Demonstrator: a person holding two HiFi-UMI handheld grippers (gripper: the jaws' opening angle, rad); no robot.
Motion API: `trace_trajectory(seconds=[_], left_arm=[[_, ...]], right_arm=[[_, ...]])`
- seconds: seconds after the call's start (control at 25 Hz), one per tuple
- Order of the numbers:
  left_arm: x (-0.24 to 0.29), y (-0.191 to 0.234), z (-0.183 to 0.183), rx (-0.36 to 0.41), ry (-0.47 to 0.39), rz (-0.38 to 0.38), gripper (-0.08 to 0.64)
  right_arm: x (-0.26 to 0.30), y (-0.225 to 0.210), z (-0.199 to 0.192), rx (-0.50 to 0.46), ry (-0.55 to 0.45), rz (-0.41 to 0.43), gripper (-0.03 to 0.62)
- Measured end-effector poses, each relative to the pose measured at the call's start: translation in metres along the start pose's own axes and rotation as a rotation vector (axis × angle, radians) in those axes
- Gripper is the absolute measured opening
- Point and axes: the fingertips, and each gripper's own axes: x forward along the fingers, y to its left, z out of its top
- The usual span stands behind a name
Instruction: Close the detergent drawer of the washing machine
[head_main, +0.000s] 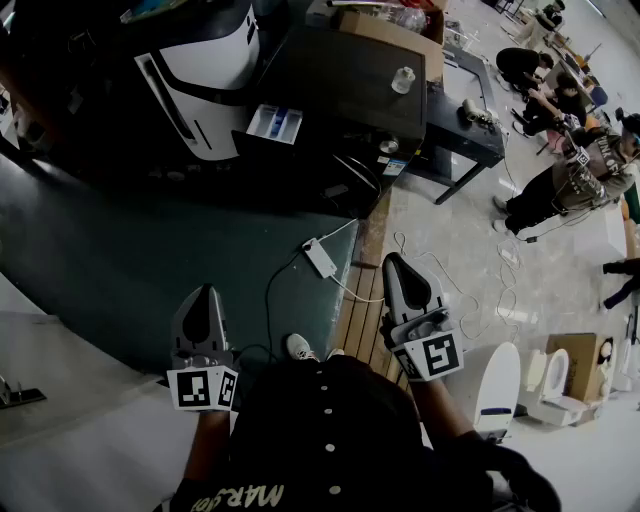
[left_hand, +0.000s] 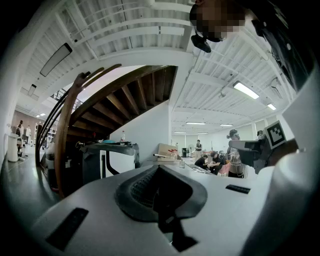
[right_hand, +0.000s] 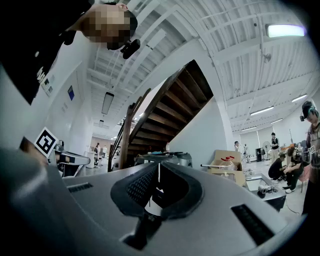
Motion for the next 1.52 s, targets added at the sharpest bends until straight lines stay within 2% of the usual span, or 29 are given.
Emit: trace_trajectory(seconds=[0.12,0.32,0.52,0.76,0.8,0.84,0.88,1.0,1.16,1.52], left_arm=[[0.000,0.001,-0.001,0.006,0.001,-0.007,0.014],[-0.002,-0.003,0.003,0.029,-0.014,-0.022,0.014],[0.000,-0.002,0.003,0.023,-0.015,-0.017,0.014],[0.001,-0.004,0.001,0.019,-0.011,-0.021,0.014],[0.001,-0.003,0.001,0.017,-0.011,-0.020,0.014],[0.001,-0.003,0.001,0.015,-0.011,-0.019,0.014],[0.000,-0.003,0.001,0.014,-0.011,-0.018,0.014],[-0.002,-0.003,-0.002,0.010,-0.008,-0.024,0.014],[-0.005,-0.001,-0.005,0.004,-0.004,-0.023,0.014],[0.001,0.005,-0.013,-0.018,0.020,0.000,0.014]], right_arm=[[0.002,0.007,0.003,-0.012,-0.026,0.032,0.034],[0.003,0.005,0.004,0.023,-0.029,0.003,0.034],[0.001,0.009,0.005,0.029,-0.056,0.040,0.034],[0.003,0.006,0.004,0.049,-0.054,0.003,0.035],[0.001,0.003,0.000,0.048,-0.048,-0.009,0.069],[-0.001,-0.001,-0.005,0.048,-0.039,-0.018,0.139],[-0.002,-0.003,-0.010,0.046,-0.029,-0.022,0.167],[-0.002,-0.002,-0.011,0.035,-0.015,-0.015,0.166],[0.001,0.002,-0.001,0.055,-0.055,-0.004,0.161],[0.015,0.005,-0.012,0.020,0.003,0.022,0.156]])
